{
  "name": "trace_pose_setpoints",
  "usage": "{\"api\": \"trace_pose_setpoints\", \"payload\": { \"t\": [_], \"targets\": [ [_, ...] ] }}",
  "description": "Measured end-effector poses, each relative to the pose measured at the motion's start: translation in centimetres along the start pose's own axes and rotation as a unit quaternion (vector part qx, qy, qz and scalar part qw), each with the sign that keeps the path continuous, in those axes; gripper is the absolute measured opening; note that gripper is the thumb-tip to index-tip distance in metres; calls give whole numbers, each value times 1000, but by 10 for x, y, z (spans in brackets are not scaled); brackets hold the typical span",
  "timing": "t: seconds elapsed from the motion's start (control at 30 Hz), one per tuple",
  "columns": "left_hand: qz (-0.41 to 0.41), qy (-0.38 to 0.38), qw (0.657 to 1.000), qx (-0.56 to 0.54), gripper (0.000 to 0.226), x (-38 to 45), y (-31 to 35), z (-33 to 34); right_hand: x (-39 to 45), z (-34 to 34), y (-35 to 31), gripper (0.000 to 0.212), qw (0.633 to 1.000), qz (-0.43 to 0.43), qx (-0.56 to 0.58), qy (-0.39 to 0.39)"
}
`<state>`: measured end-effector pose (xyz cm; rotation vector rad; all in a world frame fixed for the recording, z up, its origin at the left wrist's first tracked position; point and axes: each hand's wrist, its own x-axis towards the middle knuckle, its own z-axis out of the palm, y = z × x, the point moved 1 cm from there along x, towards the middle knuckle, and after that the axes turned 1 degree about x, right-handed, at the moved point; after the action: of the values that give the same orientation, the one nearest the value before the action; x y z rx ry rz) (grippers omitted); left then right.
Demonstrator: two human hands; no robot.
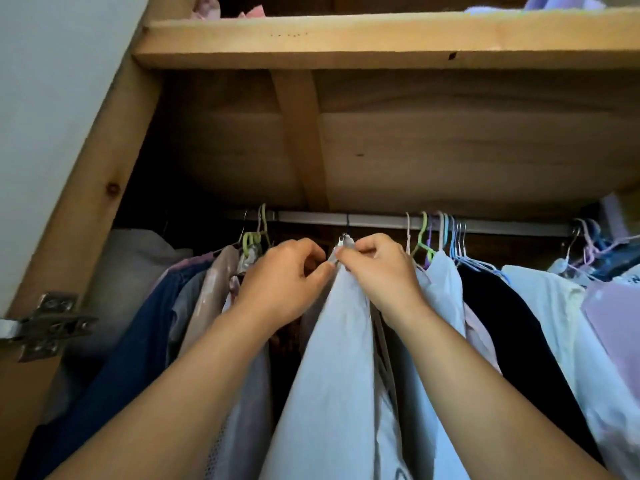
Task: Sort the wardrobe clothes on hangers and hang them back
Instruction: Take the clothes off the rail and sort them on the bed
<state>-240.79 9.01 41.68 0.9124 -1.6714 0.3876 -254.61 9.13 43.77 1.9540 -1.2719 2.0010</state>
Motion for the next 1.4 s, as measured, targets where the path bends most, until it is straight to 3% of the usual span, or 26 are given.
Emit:
{"api": "trace_pose_setpoints", "payload": {
  "t": [0.2, 0.37, 0.47, 0.6, 0.87, 1.2, 1.4],
  "targets": [
    [19, 1, 1000, 25, 24, 11, -17, 19, 18, 6, 14, 36, 999, 26, -12, -44],
    [21, 3, 1000, 13, 27, 12, -22, 32, 24, -10, 40, 23, 993, 71, -63, -76],
    [27, 9, 999, 15, 26, 11, -22, 38, 27, -17, 50, 26, 987, 107, -100, -66],
    [27, 5, 999, 19, 24, 9, -24, 43, 23, -15, 56, 41, 982, 71, -173, 10],
    [36, 0, 999, 18, 22, 3, -28, 46, 17, -25, 53, 23, 982, 8, -156, 107],
    [42, -1, 997, -70, 18, -9, -11, 43, -35, -69, 29, 24, 994, -12, -96, 55],
    [50, 12, 989, -136, 47, -19, 10, 46, -86, -105, 14, 25, 997, -4, -54, 50]
  ]
}}
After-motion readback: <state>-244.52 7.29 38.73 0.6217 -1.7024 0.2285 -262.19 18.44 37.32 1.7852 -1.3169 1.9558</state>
